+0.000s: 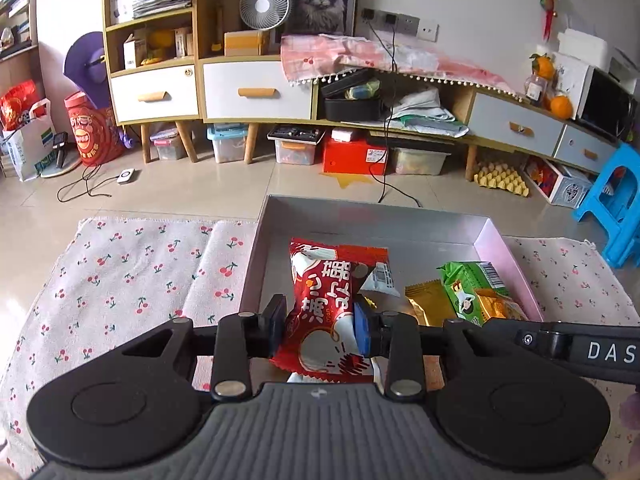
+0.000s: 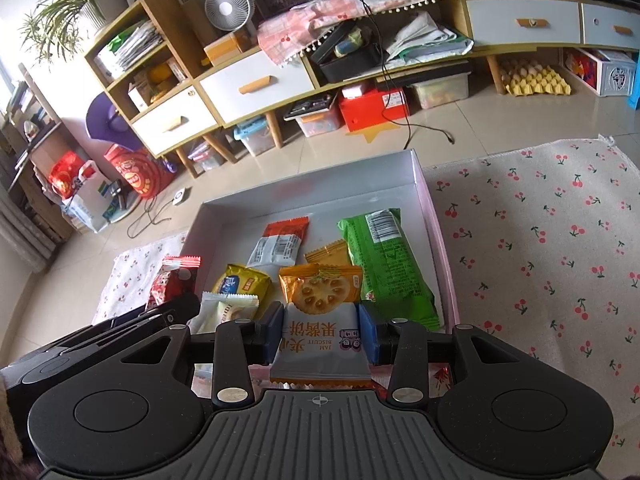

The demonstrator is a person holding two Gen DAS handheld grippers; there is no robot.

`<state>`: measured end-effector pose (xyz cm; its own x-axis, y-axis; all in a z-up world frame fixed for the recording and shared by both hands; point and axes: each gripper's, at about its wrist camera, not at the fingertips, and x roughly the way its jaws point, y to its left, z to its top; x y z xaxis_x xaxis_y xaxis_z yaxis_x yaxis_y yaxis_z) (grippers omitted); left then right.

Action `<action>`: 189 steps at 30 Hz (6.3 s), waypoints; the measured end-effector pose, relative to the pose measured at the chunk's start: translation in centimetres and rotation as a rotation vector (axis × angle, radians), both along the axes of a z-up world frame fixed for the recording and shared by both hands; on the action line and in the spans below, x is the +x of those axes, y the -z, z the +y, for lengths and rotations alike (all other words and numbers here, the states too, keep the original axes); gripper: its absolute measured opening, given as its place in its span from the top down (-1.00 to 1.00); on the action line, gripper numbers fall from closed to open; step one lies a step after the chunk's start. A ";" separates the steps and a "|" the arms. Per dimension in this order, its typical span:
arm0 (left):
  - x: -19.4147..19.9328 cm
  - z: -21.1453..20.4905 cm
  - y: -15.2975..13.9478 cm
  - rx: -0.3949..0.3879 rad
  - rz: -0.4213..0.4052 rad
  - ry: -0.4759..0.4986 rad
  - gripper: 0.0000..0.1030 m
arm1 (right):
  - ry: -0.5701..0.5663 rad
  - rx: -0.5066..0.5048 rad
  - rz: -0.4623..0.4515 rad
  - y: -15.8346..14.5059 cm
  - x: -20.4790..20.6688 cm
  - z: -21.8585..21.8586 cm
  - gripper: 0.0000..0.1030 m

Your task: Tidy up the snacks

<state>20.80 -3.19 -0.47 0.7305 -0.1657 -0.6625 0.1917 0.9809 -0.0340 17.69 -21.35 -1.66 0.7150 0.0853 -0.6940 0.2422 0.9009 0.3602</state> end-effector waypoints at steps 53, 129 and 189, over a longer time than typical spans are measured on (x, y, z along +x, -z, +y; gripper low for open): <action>-3.4 -0.1 -1.3 0.109 0.020 0.036 -0.74 | -0.025 -0.152 0.007 -2.9 -4.2 0.9 -0.60; -6.2 3.4 2.4 -0.293 0.303 -0.147 0.19 | -0.328 -0.335 0.209 4.8 -7.9 4.1 0.23; -12.0 2.4 5.2 0.193 0.233 0.612 -0.23 | -0.389 -0.365 0.168 5.9 -11.5 6.3 -0.29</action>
